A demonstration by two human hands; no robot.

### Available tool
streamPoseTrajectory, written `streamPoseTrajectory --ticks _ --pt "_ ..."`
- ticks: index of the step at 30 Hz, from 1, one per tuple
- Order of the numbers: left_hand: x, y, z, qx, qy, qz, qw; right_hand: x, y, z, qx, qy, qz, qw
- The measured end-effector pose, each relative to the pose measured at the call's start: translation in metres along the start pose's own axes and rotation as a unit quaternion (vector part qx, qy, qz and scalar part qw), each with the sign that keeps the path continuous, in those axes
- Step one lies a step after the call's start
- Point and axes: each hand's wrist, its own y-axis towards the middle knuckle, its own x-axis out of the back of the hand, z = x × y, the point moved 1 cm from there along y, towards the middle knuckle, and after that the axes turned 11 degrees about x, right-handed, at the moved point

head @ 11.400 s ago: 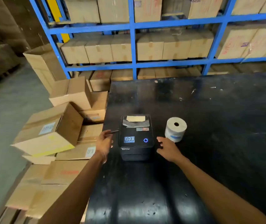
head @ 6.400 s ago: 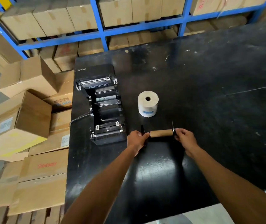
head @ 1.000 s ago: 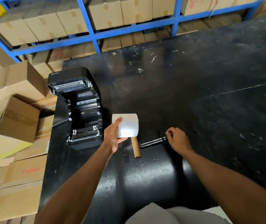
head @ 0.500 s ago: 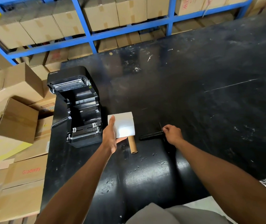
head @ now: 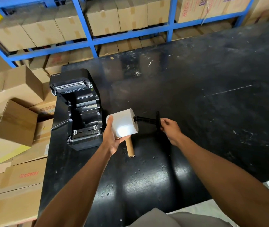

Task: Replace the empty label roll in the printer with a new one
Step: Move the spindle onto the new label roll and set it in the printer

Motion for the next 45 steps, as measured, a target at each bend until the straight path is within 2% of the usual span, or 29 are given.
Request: streamPoseTrajectory --ticks 8,14,21,28,32,36,40,45 --pt "-0.002 -0.006 -0.005 -0.011 0.019 0.002 1.000 -0.003 -0.001 0.004 0.012 -0.043 -0.015 0.999" --pt "-0.013 -0.009 -0.006 -0.088 0.136 -0.089 0.983 -0.013 -0.003 0.016 0.043 -0.041 0.037 0.998" --pt "-0.031 -0.009 -0.001 -0.124 0.132 -0.107 0.978 -0.036 -0.004 0.031 0.047 -0.018 0.064 0.997" --pt "-0.045 -0.012 -0.005 -0.136 0.108 -0.098 0.980 -0.050 -0.006 0.043 0.005 0.045 0.093 0.995" --pt "-0.044 -0.009 -0.008 -0.137 0.106 -0.095 0.980 -0.048 -0.004 0.051 -0.065 0.105 0.106 0.987" --pt "-0.043 -0.008 -0.008 -0.131 0.108 -0.099 0.980 -0.048 -0.005 0.060 -0.133 0.128 0.087 0.979" --pt "-0.046 -0.009 -0.011 -0.129 0.103 -0.107 0.980 -0.050 -0.004 0.063 -0.155 0.113 0.087 0.978" --pt "-0.049 -0.009 -0.011 -0.132 0.106 -0.122 0.978 -0.052 0.000 0.066 -0.194 0.162 0.157 0.955"
